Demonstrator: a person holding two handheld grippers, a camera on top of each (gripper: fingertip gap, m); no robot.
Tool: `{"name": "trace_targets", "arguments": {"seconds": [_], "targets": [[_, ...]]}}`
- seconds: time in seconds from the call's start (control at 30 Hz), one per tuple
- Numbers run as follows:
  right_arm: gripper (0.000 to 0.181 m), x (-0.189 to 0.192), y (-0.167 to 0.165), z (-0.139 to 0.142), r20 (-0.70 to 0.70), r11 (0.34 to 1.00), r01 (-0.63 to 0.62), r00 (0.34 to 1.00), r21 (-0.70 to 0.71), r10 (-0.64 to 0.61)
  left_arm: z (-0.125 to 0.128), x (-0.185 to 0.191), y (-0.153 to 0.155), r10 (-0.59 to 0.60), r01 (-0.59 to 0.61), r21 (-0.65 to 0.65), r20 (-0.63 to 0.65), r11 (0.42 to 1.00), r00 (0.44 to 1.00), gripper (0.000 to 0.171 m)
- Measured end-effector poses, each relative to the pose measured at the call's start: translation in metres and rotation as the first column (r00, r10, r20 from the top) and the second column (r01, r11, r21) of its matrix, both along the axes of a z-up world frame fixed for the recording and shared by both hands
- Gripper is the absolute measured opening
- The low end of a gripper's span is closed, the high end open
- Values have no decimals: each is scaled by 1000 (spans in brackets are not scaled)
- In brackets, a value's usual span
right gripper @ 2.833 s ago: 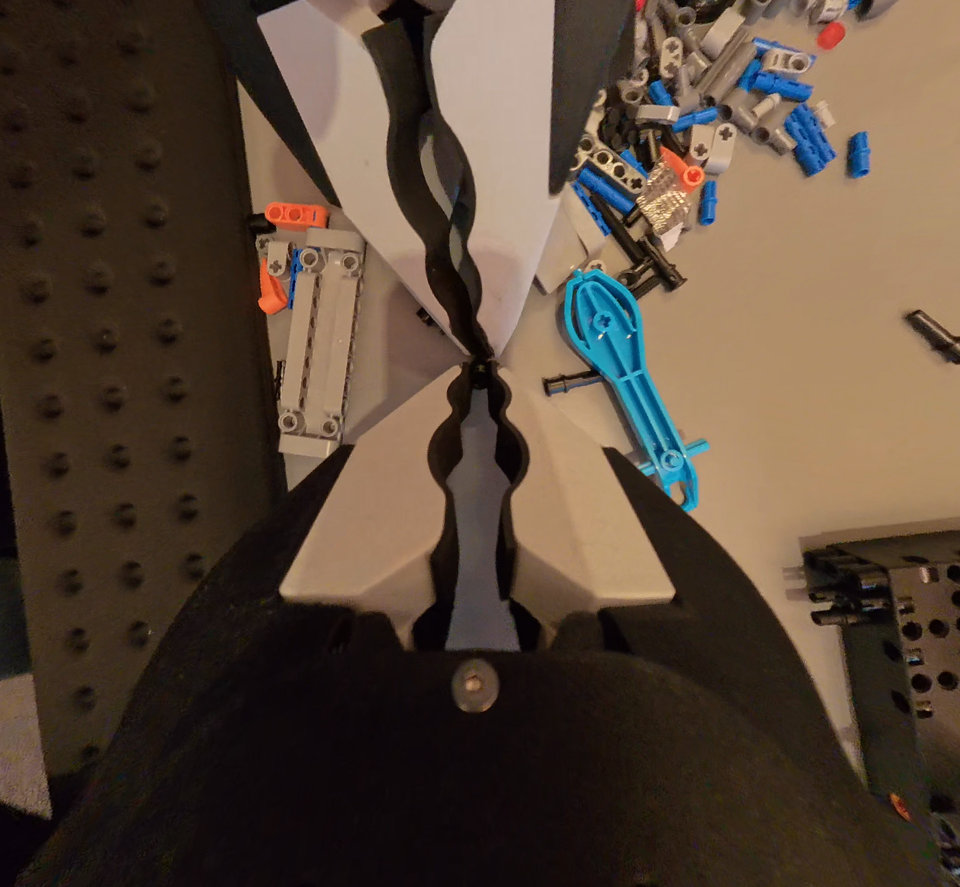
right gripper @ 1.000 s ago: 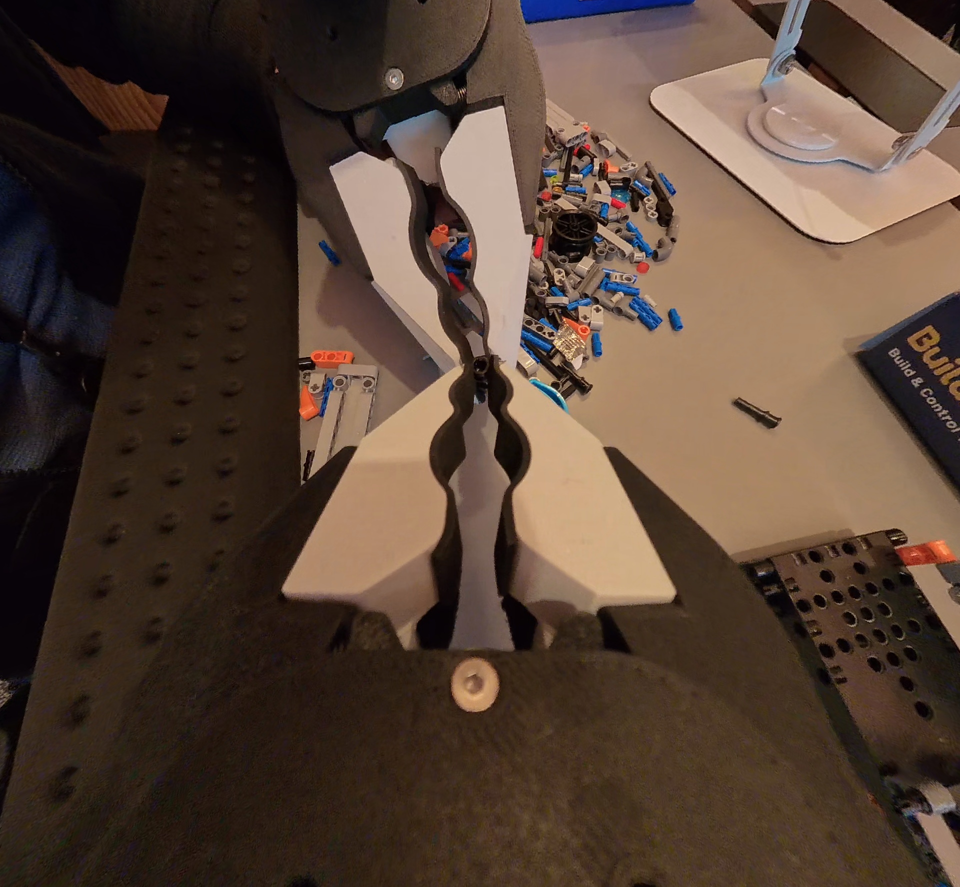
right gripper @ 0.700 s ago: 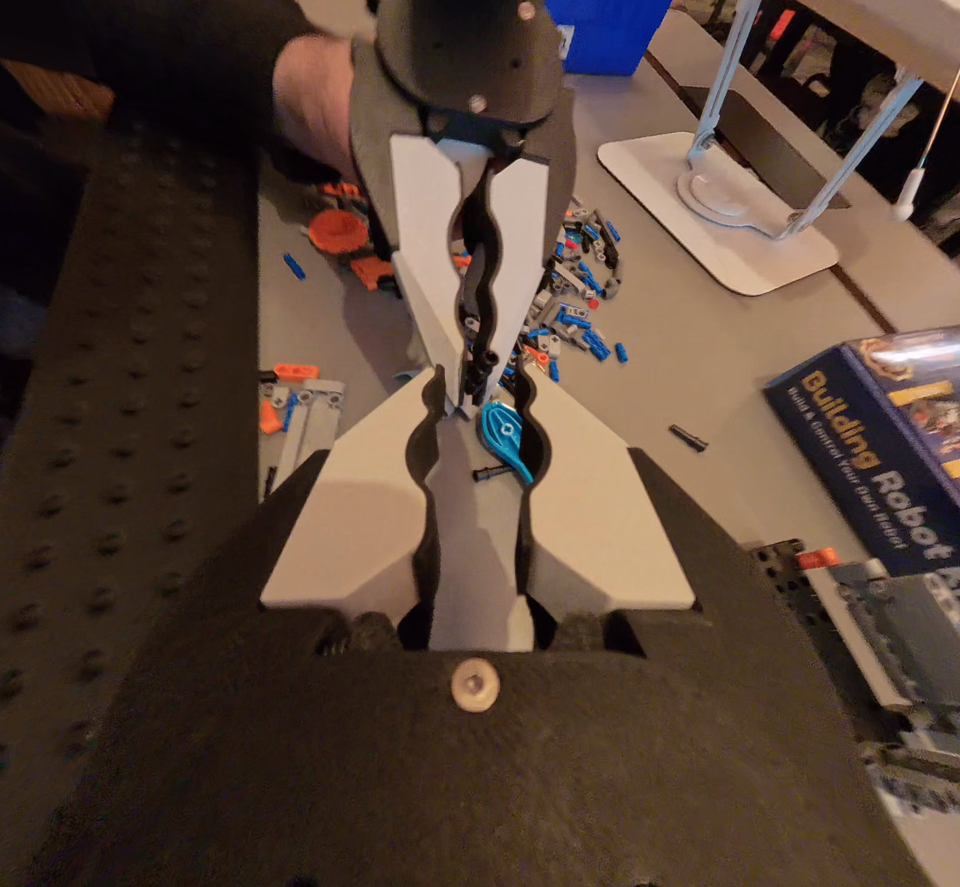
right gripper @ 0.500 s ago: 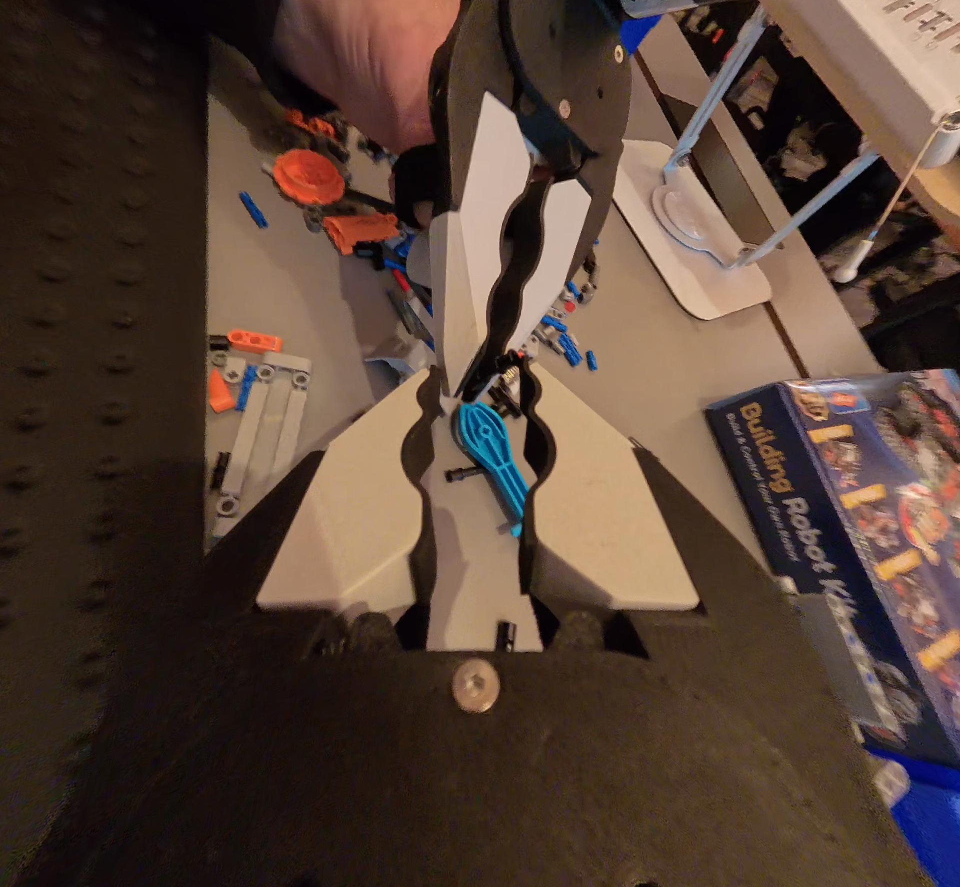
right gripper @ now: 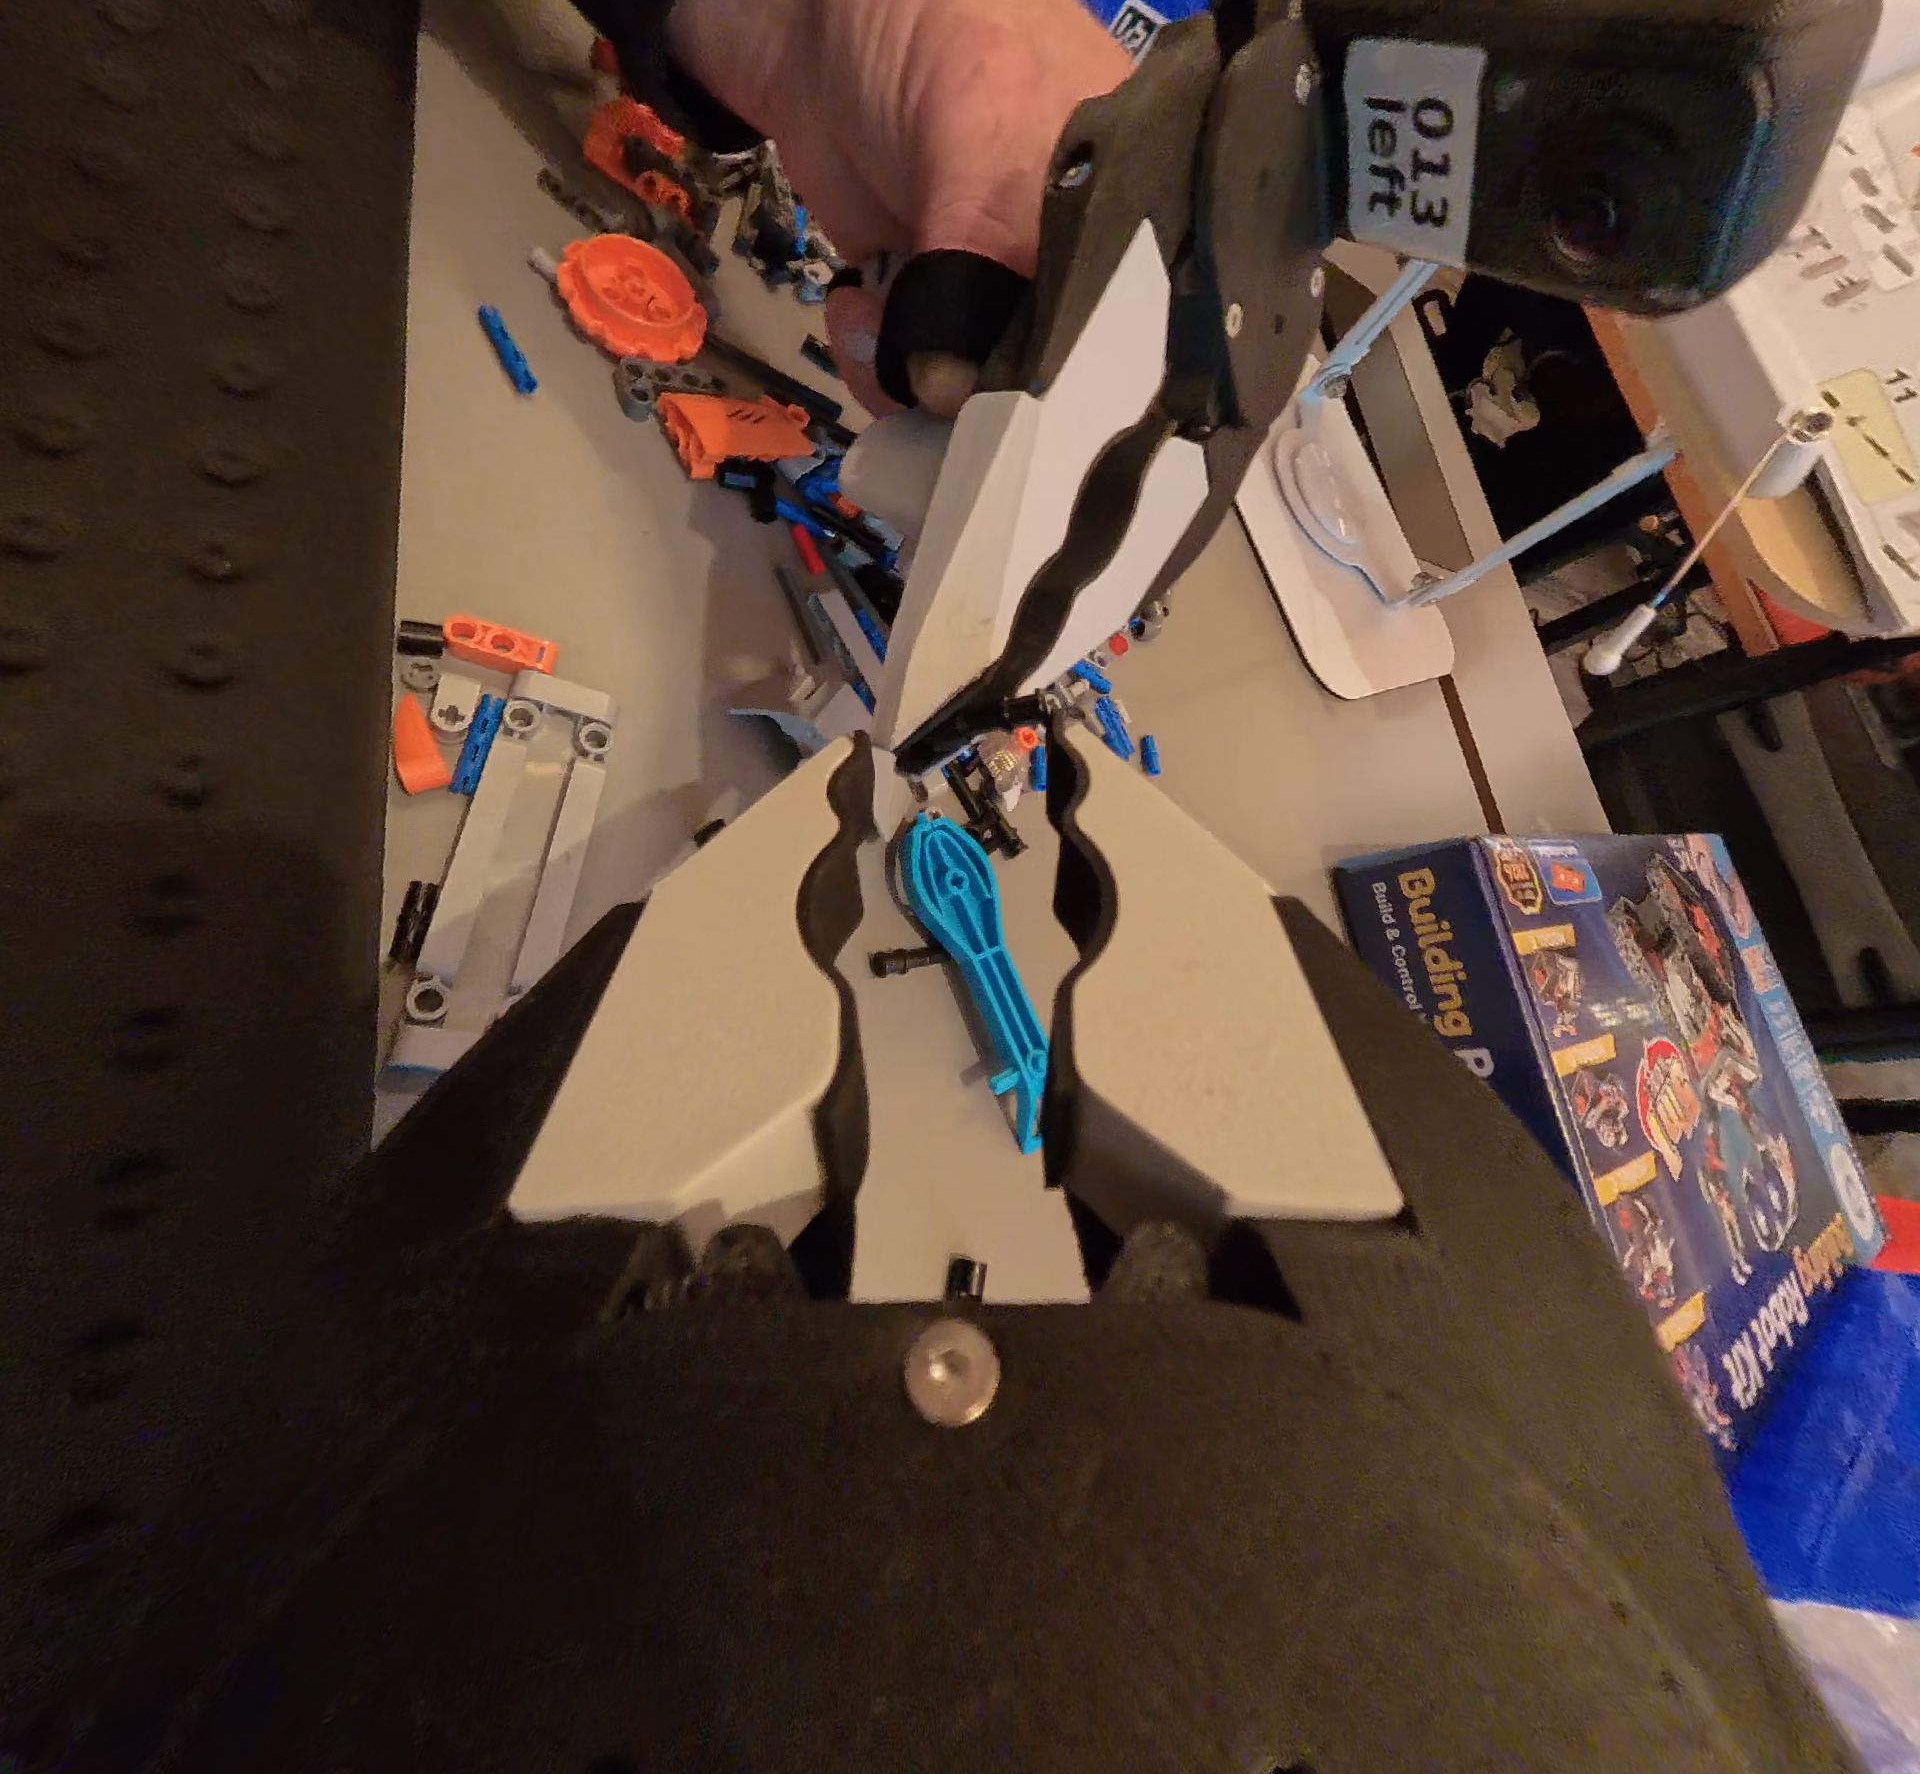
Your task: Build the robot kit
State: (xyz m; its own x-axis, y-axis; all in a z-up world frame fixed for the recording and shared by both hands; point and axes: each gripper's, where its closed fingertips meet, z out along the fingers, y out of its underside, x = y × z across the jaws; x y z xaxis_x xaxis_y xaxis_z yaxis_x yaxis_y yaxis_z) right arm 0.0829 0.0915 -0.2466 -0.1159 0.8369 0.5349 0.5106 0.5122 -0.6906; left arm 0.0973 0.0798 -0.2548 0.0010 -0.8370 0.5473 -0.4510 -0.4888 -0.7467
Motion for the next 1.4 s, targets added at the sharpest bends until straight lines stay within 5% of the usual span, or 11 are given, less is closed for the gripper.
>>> {"name": "trace_targets", "arguments": {"seconds": [0.17, 0.27, 0.4, 0.53, 1.4], "targets": [[30, -1, -14, -4, 22, 998, -63, 998, -20, 63, -5, -3, -16, -95, 93, -40, -27, 995, 995, 3], [11, 3, -19, -3, 15, 994, -91, 996, -61, 92, -9, -4, -25, -141, 138, -64, -41, 988, 989, 3], [34, -1, -17, -2, 10, 996, -70, 997, -46, 70, -5, -6, -18, -113, 111, -87, -9, 990, 994, 3], [22, -3, -19, -1, 14, 997, -70, 997, -17, 70, -5, -6, -22, -139, 138, -98, -5, 986, 990, 3], [17, -1, -13, -7, 70, 1000, 3, 998, 19, -4, -9, 0, -16, -95, 95, 1, -39, 995, 995, 1]]}}
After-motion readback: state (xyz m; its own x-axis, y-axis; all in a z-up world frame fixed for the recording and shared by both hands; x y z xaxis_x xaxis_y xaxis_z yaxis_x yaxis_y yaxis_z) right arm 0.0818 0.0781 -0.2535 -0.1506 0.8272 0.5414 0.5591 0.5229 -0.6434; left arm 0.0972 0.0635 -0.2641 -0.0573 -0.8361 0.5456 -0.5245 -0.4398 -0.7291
